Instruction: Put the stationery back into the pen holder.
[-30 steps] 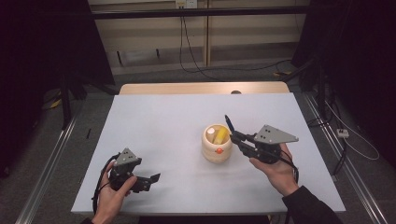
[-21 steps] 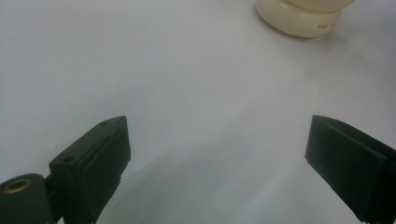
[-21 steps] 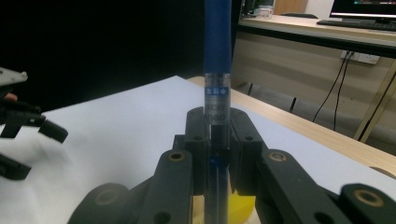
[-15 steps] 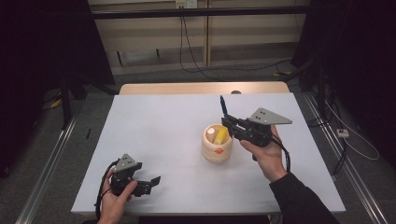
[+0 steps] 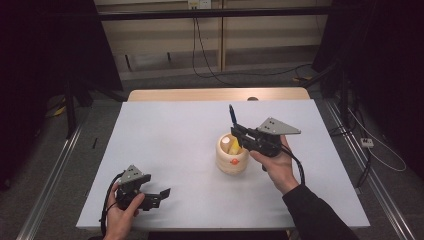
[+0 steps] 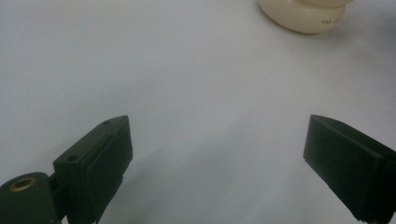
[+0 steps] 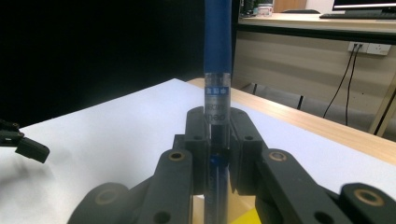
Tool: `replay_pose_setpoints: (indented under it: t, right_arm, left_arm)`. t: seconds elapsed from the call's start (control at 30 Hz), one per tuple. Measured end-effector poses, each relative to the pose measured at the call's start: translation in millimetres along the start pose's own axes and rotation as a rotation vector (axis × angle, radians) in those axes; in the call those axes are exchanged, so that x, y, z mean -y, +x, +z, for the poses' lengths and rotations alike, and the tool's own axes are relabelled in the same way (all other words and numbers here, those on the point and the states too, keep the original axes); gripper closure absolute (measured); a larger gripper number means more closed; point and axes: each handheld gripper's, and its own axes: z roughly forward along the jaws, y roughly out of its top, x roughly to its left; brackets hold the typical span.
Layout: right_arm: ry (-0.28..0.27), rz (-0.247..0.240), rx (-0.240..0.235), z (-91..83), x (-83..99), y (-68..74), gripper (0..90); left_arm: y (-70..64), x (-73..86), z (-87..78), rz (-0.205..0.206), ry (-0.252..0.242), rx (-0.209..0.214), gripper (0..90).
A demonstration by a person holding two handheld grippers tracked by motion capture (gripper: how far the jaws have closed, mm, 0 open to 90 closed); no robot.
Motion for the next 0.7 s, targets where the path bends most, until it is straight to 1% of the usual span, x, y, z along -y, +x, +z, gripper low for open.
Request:
replay_pose_setpoints:
  t: [0.07, 0.1, 0.17, 0.27, 0.33, 0.5, 0.6, 0.7]
  right_arm:
    - [0.001, 0.0, -0.002, 1.8, 3.0, -1.3, 80.1]
    - [0.003, 0.003, 0.002, 2.3, 4.3, -1.8, 80.1]
    - [0.007, 0.007, 0.011, 2.9, 6.9, -3.5, 80.0]
    - [0.018, 0.019, 0.016, 4.1, 11.4, -6.0, 80.0]
    - [0.022, 0.004, 0.02, 5.9, 14.9, -6.0, 79.9]
    - [0.03, 0.001, 0.017, 7.3, 18.0, -4.5, 79.8]
    - [0.027, 0.015, 0.027, 6.5, 22.6, -5.2, 78.9]
    - [0.048, 0.029, 0.045, 4.7, 28.8, -6.7, 75.1]
  left_arm:
    - [0.1, 0.0, 0.0, 0.001, -0.001, 0.002, 8.2]
    - [0.3, -0.2, 0.0, 0.004, 0.0, 0.005, 8.2]
    - [-0.4, -0.1, 0.7, -0.002, 0.0, 0.014, 8.1]
    - [-1.0, -0.3, 1.2, 0.007, 0.007, 0.021, 8.1]
    - [-0.6, -0.5, 0.8, 0.014, 0.007, 0.025, 8.1]
    - [-0.1, 0.0, 0.5, 0.012, 0.005, 0.032, 8.1]
    - [0.4, 0.0, 0.4, 0.008, 0.002, 0.029, 8.1]
    - [0.8, -0.2, 0.4, 0.012, 0.002, 0.028, 8.1]
